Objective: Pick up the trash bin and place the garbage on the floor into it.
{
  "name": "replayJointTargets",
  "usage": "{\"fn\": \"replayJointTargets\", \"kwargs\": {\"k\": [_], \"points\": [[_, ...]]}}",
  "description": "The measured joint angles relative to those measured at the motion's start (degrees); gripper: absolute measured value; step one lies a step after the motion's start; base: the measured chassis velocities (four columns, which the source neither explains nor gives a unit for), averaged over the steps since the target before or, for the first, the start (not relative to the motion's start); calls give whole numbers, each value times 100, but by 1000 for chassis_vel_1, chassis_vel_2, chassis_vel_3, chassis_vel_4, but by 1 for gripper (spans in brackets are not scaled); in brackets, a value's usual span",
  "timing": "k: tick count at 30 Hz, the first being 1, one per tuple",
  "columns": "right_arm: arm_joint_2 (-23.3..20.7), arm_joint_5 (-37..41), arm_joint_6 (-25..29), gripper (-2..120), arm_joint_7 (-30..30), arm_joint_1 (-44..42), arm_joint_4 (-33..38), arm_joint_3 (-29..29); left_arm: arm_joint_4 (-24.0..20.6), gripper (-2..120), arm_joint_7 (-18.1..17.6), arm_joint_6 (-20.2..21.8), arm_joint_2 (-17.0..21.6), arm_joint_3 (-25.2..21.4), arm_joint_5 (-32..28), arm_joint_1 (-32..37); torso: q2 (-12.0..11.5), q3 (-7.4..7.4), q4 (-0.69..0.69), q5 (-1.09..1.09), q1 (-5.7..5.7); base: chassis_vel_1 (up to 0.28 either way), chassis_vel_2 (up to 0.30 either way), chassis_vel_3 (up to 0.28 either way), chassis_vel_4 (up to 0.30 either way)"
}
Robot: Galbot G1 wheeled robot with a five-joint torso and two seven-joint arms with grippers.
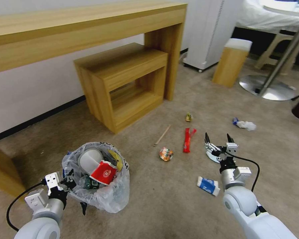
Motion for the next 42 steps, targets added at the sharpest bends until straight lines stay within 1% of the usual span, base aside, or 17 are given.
{"fn": "replayJointTargets", "kwargs": {"k": [19, 24, 25, 27, 32, 33, 35, 42], "points": [[97, -45, 86, 100, -8, 58, -138, -76, 18, 0, -33, -15, 10, -31, -42, -28, 0, 0, 0, 0, 0, -88, -88, -89, -93], [123, -96, 122, 100, -8, 63, -178, -70, 25, 0, -69, 3, 13, -40, -85, -46, 0, 0, -4, 0, 0, -73, -65, -82, -75], [136, -103, 141, 100, -9, 66, -194, -70, 34, 0, -74, 4, 14, -42, -87, -48, 0, 0, -3, 0, 0, -58, -49, -25, -38], [160, -127, 173, 100, -12, 65, -215, -70, 39, 0, -93, 4, 18, -55, -94, -51, 0, 0, 2, 0, 0, 0, 0, 0, 0], [184, -160, 208, 100, -30, 45, -218, -65, 39, 0, -97, 5, 29, -61, -98, -50, 0, 0, 3, 0, 0, 0, 0, 0, 0], [189, -165, 217, 100, -36, 38, -217, -52, 42, 0, -98, 6, 32, -64, -101, -50, 0, 0, 0, 0, 0, 0, 0, 0, 0], [193, -177, 224, 100, -40, 37, -214, -45, 46, 0, -103, 10, 32, -65, -102, -50, 0, 0, 0, 0, 0, 0, 0, 0, 0], [212, -196, 237, 100, -36, 5, -198, -26, 92, 0, -218, 103, 66, -143, -108, -50, 0, 0, 0, 0, 0, 0, 0, 0, 0]]}}
